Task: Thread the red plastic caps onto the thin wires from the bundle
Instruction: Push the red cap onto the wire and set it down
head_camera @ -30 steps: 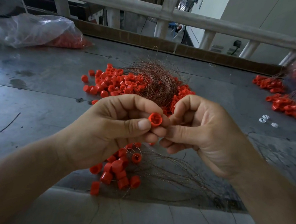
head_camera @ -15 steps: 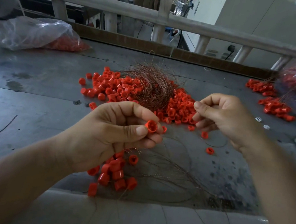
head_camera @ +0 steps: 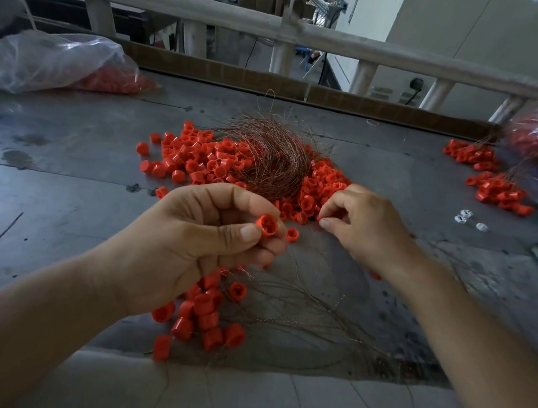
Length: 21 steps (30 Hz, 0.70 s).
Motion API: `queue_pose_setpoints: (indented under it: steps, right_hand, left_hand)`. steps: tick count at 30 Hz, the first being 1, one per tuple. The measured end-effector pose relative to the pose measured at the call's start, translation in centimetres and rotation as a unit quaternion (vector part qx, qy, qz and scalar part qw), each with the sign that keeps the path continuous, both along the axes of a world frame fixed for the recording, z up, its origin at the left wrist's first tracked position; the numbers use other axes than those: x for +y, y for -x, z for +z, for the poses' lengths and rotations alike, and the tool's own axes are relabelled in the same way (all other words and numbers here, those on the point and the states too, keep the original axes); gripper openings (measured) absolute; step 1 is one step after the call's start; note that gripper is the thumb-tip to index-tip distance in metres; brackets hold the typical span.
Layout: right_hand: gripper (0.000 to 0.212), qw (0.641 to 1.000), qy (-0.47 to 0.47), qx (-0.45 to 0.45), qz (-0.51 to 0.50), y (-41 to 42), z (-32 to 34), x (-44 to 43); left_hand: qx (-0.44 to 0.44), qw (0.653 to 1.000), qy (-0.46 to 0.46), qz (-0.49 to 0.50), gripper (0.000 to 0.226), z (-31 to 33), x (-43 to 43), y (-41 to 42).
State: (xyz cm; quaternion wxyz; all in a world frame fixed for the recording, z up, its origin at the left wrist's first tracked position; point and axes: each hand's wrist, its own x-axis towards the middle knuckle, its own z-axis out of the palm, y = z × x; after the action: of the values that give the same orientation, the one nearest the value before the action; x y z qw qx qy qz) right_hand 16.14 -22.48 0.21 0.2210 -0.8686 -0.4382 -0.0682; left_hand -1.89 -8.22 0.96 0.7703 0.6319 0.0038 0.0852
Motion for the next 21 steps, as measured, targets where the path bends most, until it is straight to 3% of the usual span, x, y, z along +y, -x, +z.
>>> queue_pose_setpoints:
  steps: [3, 6, 8, 12, 21]
  right_hand:
    - [0.018, 0.983, -0.122, 0.135, 0.001, 0.8, 1.5, -0.5]
    - [0.021, 0.909, -0.249, 0.323, 0.086, 3.0, 3.0, -0.7]
    - [0.021, 0.88, -0.269, 0.366, 0.139, 4.5, 3.5, -0.5]
    - [0.021, 0.863, -0.278, 0.378, 0.189, 6.7, 3.8, -0.3]
    - [0.02, 0.909, -0.26, 0.26, 0.198, 7.7, 3.0, 0.0]
  left_hand:
    - [0.009, 1.0, 0.0, 0.028, 0.046, -0.1, 0.1, -0.2]
    - [0.014, 0.999, -0.005, 0.048, 0.028, -0.1, 0.1, -0.1]
    - [0.007, 0.999, 0.011, 0.051, 0.021, 0.2, -0.1, 0.1]
    - [-0.001, 0.997, 0.044, 0.068, 0.021, 0.8, -0.6, 0.1]
    - [-0.001, 0.995, 0.017, 0.098, 0.019, 1.2, -1.0, 0.3]
